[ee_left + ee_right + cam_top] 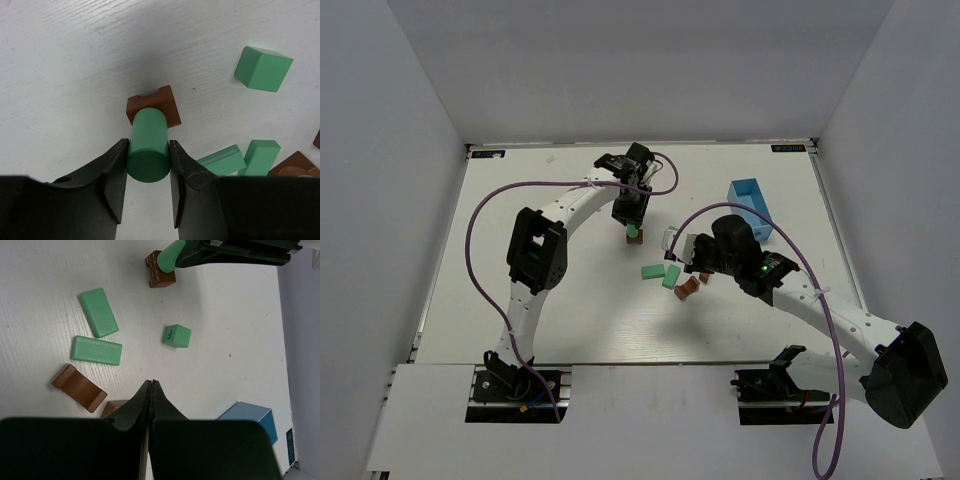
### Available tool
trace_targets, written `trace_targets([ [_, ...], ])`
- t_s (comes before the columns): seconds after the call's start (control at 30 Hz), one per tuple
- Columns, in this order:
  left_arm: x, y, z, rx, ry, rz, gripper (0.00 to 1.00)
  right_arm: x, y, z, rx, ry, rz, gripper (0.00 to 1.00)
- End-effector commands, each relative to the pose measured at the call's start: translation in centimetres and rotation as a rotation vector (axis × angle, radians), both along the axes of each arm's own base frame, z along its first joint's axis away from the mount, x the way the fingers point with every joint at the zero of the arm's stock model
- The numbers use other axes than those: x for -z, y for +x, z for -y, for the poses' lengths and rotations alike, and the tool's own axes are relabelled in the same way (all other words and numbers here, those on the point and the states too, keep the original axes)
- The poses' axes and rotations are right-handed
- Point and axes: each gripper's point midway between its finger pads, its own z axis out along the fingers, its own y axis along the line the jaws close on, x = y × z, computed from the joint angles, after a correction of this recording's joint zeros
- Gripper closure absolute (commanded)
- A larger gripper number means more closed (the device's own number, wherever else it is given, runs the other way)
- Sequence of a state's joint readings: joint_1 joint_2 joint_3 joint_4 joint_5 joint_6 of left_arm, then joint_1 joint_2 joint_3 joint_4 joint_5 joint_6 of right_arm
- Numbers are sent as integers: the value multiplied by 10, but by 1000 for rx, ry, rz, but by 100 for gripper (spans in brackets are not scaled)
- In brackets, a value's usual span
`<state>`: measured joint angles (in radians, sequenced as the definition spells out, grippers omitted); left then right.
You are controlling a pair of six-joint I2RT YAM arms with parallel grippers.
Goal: Build the wood block tower
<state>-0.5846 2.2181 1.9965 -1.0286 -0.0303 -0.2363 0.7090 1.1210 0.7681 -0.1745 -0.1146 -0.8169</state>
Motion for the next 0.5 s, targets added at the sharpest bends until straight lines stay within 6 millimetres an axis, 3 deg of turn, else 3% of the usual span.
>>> trace_targets([
  [0.0, -17, 7, 3, 3, -10, 43, 70, 1, -2, -3, -19, 3, 1, 100],
  [0.47, -12, 5, 1, 12, 3, 29, 60, 0, -1, -2, -14, 3, 3, 100],
])
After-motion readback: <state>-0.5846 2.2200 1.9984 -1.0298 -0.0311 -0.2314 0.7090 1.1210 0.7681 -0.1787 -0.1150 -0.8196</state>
